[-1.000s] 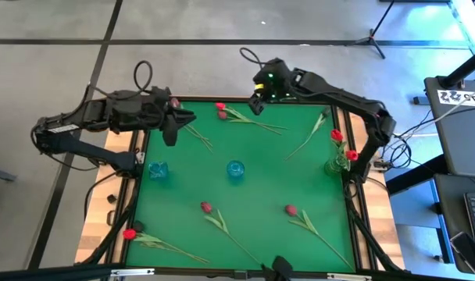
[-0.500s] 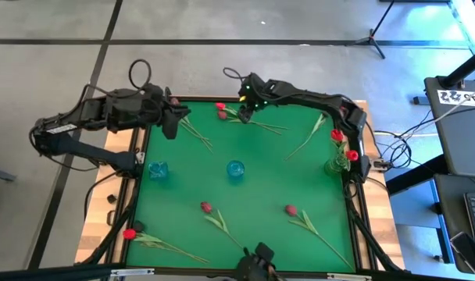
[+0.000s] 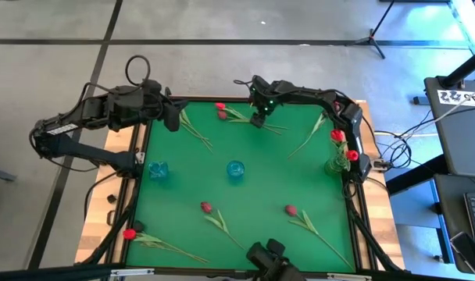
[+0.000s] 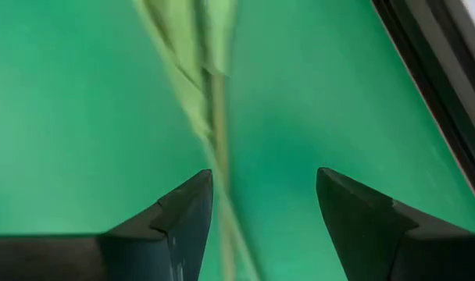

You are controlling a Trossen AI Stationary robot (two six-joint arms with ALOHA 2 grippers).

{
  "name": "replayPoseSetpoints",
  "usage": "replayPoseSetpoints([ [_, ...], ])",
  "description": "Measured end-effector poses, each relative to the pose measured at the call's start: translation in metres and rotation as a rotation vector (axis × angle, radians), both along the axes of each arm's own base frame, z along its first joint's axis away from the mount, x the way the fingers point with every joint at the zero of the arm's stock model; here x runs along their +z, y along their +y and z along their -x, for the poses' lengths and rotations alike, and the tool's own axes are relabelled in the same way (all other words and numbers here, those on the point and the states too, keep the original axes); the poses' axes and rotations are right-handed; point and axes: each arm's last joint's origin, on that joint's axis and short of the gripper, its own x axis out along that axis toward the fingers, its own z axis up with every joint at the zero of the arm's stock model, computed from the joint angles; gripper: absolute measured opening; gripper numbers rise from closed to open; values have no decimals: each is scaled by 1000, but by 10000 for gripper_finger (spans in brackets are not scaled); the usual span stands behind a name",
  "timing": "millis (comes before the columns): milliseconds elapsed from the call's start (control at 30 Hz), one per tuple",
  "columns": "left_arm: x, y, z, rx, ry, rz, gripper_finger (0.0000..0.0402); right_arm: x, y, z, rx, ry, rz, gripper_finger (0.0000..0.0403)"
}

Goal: Sort flowers into vase by color
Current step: Put the pink flower into the green flower vase

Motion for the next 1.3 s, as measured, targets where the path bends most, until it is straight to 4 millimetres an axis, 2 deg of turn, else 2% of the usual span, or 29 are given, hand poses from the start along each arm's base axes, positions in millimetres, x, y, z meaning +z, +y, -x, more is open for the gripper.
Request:
replayPoseSetpoints([
  [167, 0, 0, 0, 6, 3, -4, 94, -21, 5, 14, 36, 116, 24, 227],
  [333, 0, 0, 1, 6, 0, -4, 94, -28, 17, 17, 78, 149, -29, 227],
  [600, 5, -3, 13, 5, -45, 3, 94, -21, 66, 0, 193, 204, -80, 227],
  [767, 8, -7, 19, -19, -75, 11, 94, -7, 92, -13, 187, 105, -135, 227],
  [1000, 10, -14, 20, -61, -93, 15, 94, 2, 89, -37, -65, -78, 14, 227],
  [1133, 10, -16, 19, -79, -106, 19, 94, 3, 87, -41, -128, -86, 127, 226],
  [1300, 11, -21, 18, -107, -124, 32, 94, -18, 83, -43, -145, -43, 99, 209],
])
